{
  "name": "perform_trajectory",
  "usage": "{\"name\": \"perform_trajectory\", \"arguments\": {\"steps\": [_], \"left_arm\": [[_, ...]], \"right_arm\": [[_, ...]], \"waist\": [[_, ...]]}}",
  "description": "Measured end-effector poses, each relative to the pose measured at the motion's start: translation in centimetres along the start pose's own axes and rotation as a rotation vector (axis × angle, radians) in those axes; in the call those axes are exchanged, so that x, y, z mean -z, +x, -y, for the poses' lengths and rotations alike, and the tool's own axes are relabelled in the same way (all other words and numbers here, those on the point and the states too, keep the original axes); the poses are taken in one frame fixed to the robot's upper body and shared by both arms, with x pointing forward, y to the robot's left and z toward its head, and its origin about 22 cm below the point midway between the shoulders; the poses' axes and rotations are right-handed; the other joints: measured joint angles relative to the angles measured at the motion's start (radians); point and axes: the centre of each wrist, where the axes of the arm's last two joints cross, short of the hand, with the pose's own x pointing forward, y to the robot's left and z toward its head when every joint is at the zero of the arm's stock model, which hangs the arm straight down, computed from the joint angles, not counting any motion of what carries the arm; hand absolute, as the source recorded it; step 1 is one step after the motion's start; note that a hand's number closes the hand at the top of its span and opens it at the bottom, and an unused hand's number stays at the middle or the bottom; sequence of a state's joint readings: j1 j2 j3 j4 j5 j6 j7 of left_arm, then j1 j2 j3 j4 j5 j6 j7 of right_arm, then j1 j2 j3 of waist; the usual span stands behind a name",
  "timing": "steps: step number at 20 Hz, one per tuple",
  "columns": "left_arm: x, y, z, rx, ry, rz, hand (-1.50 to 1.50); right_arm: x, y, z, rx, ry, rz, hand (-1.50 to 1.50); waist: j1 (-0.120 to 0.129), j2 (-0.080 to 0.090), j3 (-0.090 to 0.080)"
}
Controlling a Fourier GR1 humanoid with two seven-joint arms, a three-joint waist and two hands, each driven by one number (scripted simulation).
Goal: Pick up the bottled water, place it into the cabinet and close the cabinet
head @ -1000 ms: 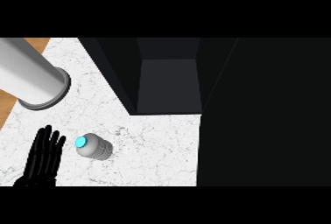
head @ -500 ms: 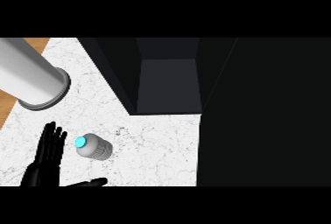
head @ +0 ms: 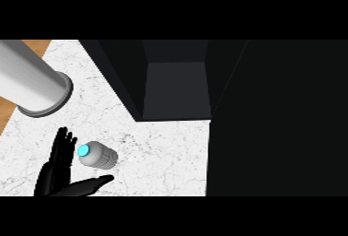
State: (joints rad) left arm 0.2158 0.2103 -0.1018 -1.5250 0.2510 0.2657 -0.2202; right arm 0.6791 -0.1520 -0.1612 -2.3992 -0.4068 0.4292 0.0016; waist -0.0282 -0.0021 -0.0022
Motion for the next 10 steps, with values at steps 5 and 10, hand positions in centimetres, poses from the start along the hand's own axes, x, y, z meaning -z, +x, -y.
{"name": "perform_trajectory", "arguments": {"steps": [5, 10], "left_arm": [[0.5, -3.0, -0.7, -0.002, 0.012, -0.03, -1.5], [1.0, -5.6, -0.4, -0.017, 0.04, -0.029, -1.5]], "right_arm": [[-0.5, -0.1, 0.1, 0.012, 0.0, 0.001, -1.5], [-1.1, -0.1, 0.3, 0.021, 0.008, 0.007, -1.5]], "waist": [[0.001, 0.001, 0.0], [-0.001, 0.001, -0.001]]}}
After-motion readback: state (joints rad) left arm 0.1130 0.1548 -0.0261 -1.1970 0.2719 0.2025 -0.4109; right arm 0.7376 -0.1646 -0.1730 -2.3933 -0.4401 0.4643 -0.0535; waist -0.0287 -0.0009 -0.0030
